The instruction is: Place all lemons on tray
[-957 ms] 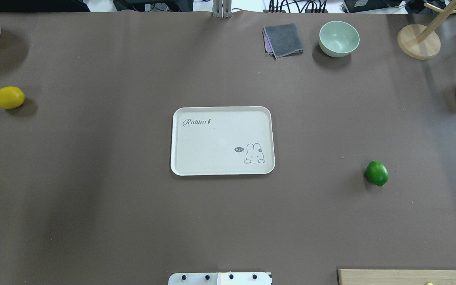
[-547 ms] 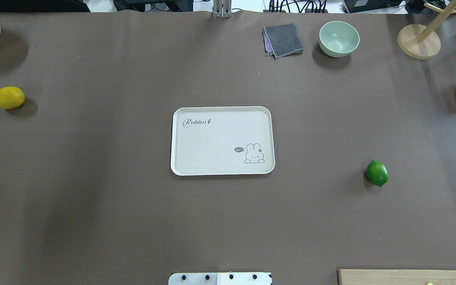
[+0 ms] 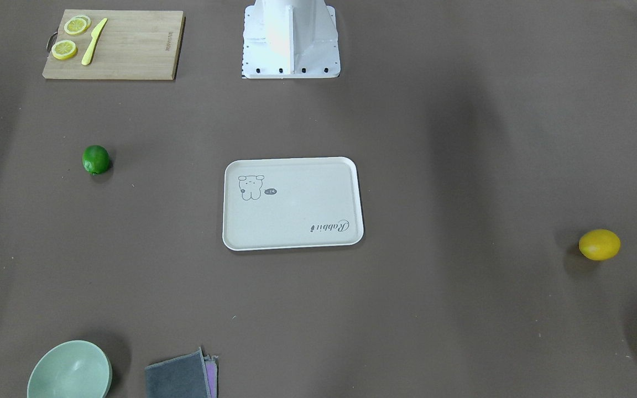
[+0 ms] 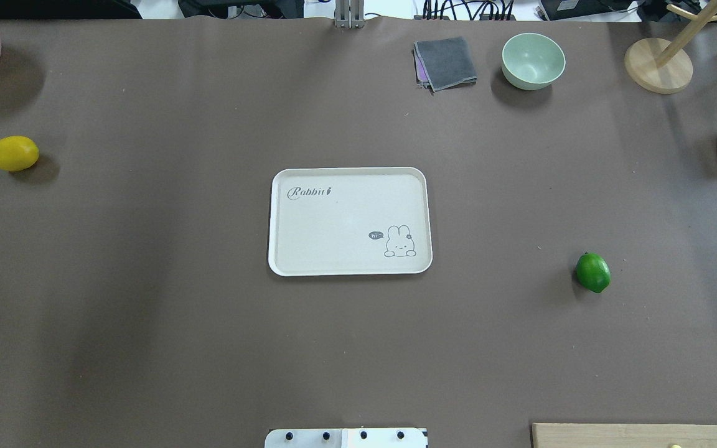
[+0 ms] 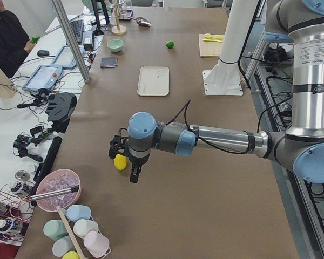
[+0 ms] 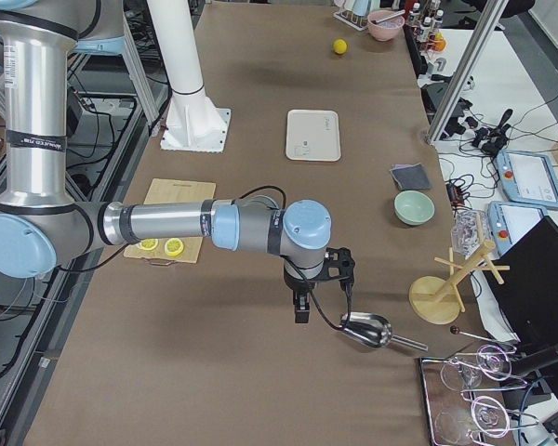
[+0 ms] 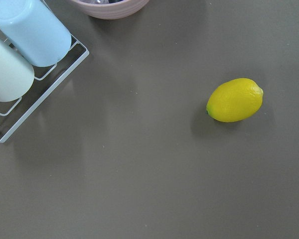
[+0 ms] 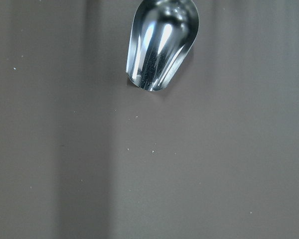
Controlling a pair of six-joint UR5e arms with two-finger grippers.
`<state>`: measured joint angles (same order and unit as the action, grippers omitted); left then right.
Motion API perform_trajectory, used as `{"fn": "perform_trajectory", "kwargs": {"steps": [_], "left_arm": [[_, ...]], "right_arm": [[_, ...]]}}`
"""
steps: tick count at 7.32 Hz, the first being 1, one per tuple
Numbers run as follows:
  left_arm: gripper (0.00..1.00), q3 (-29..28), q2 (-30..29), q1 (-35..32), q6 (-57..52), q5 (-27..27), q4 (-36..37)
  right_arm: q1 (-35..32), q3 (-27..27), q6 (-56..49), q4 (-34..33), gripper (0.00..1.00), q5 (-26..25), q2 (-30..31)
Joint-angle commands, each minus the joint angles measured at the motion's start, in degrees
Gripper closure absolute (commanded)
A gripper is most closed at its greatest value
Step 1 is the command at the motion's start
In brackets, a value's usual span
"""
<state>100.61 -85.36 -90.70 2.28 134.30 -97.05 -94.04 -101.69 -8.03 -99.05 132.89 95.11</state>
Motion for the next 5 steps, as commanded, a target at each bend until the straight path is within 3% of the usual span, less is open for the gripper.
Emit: {"fn": "perform_trajectory", "kwargs": {"steps": [1, 5], "left_arm": [[0.02, 0.0, 0.0, 0.0, 0.0, 0.0, -0.1], [0.02, 0.0, -0.5, 0.3, 0.0, 0.1, -0.4]], "right_arm": [[0.0, 0.0, 0.0, 0.0, 0.00, 0.0, 0.0], [1.1, -0.3, 0.0, 0.1, 0.00, 0.1, -0.5]]}}
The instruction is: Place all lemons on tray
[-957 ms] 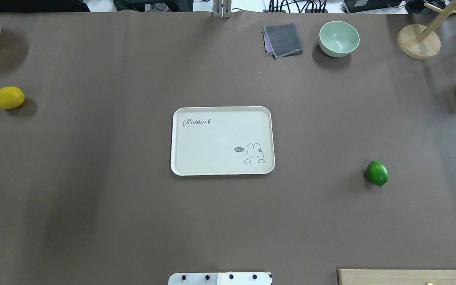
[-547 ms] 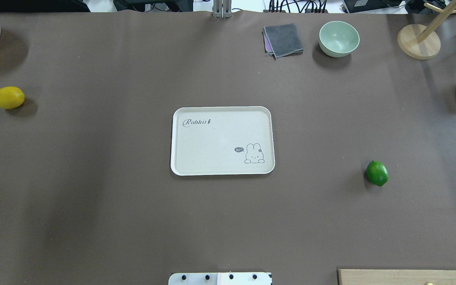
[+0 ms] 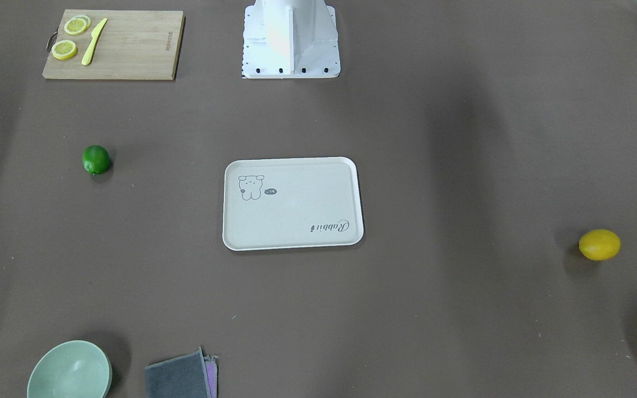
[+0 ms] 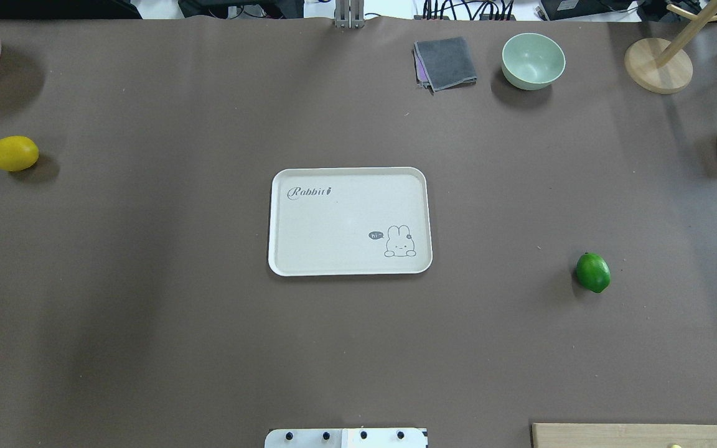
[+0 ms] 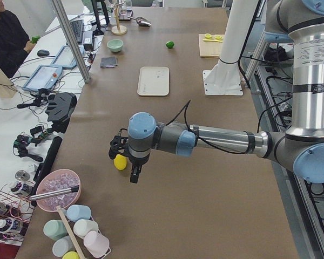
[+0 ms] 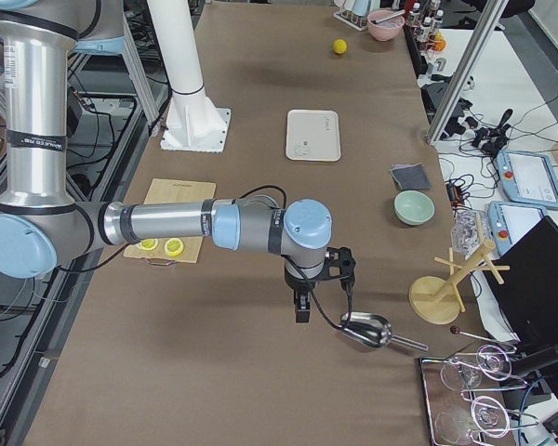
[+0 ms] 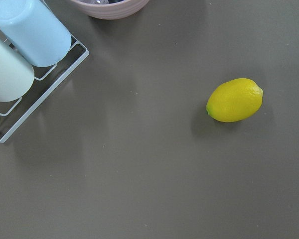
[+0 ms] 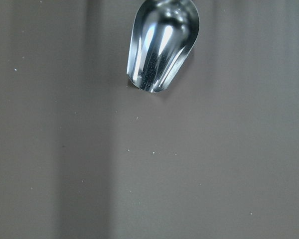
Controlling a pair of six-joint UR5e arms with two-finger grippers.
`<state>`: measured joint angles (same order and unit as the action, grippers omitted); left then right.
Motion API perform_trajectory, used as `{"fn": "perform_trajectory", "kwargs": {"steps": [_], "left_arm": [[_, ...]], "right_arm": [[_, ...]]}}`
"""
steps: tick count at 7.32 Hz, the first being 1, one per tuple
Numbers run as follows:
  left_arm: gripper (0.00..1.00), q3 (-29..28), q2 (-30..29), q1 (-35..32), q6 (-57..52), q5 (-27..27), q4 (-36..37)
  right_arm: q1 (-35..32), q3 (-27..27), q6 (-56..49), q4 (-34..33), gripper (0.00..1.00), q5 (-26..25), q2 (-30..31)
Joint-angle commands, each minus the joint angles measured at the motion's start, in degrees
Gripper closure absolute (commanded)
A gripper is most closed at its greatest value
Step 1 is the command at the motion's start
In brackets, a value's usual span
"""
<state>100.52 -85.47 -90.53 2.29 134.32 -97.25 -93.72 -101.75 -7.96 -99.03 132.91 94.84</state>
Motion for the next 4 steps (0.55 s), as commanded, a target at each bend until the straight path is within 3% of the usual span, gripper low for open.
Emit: {"fn": "perform_trajectory", "kwargs": {"steps": [1, 3, 4], "left_arm": [[0.02, 1.4, -0.7, 0.3, 0.0, 0.1, -0.4], [0.02, 2.3, -0.8, 0.4, -0.2, 0.8, -0.6], [0.02, 1.9, -0.6, 1.1, 0.0, 4.5, -2.7]], "right_arm": [[1.7, -0.5, 0.0, 1.9, 0.00, 0.8, -0.7], [4.2, -0.3, -0.1, 10.7, 0.00, 2.6, -1.0], [8.9, 0.1, 1.1, 16.4, 0.00, 3.7, -0.8]]}}
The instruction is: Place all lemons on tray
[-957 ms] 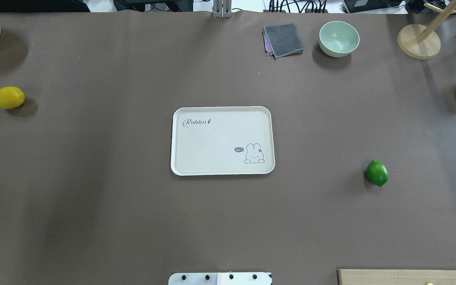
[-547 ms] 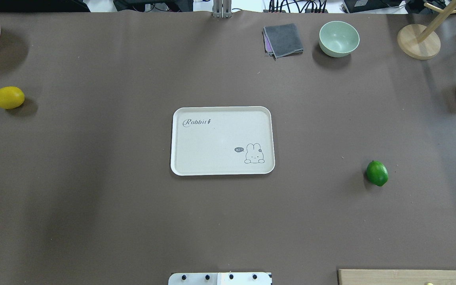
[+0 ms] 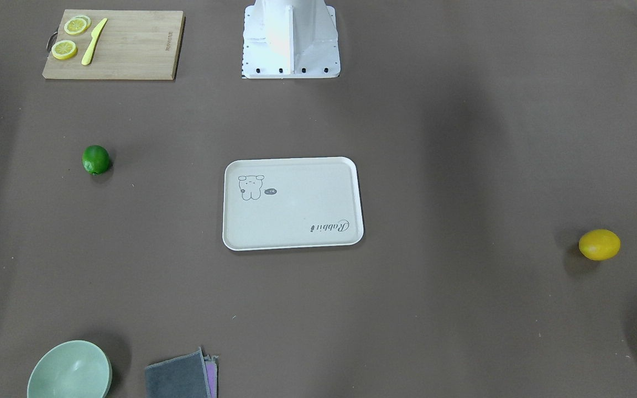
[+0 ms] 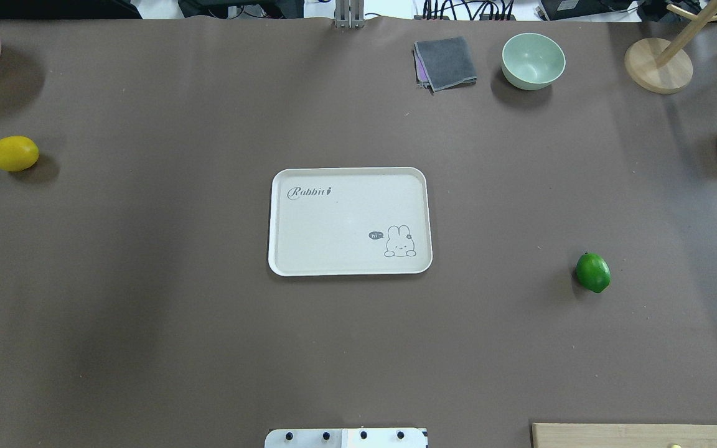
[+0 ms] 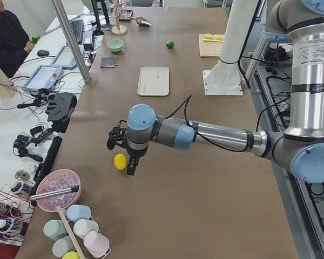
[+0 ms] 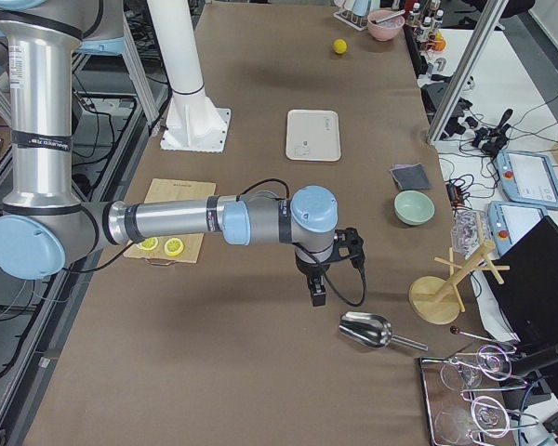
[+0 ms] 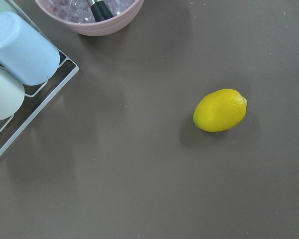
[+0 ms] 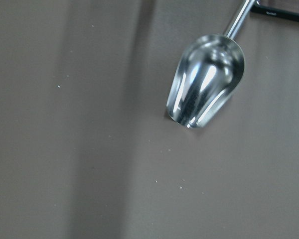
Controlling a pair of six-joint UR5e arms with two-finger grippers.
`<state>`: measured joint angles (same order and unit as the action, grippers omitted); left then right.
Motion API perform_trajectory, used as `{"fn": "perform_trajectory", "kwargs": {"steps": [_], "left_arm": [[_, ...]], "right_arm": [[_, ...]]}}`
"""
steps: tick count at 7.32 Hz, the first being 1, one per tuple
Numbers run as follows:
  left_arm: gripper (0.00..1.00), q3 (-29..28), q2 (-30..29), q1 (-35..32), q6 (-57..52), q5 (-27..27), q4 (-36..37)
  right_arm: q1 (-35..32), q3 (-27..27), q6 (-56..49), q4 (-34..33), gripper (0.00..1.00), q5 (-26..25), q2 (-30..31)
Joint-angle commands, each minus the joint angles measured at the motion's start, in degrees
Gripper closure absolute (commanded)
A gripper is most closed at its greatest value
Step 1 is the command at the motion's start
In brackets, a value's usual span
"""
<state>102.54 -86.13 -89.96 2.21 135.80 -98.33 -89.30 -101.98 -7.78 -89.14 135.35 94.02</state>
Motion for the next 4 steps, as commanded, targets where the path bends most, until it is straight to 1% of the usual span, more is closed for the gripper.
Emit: {"fn": "perform_trajectory", "kwargs": {"steps": [1, 2, 3, 4], "left_arm": [[0.02, -1.5, -0.1, 1.4, 0.0, 3.3, -4.4], [0.02, -4.9, -4.1, 1.6, -0.8, 2.9, -5.9], [0.02, -6.9, -6.2, 2.5, -1.0, 2.7, -7.4], [0.02, -8.1, -6.1, 6.1, -0.2, 1.6, -10.4]], "right_arm": [[6.5, 0.7, 5.0, 8.6, 0.00, 4.2, -0.7], [9.6, 0.7, 8.6, 8.5, 0.00, 4.7, -4.3], [14.3, 0.6, 12.4, 9.8, 0.00, 4.1, -5.9], [17.2, 0.4, 16.8, 14.0, 0.00, 3.4, -6.7]]}}
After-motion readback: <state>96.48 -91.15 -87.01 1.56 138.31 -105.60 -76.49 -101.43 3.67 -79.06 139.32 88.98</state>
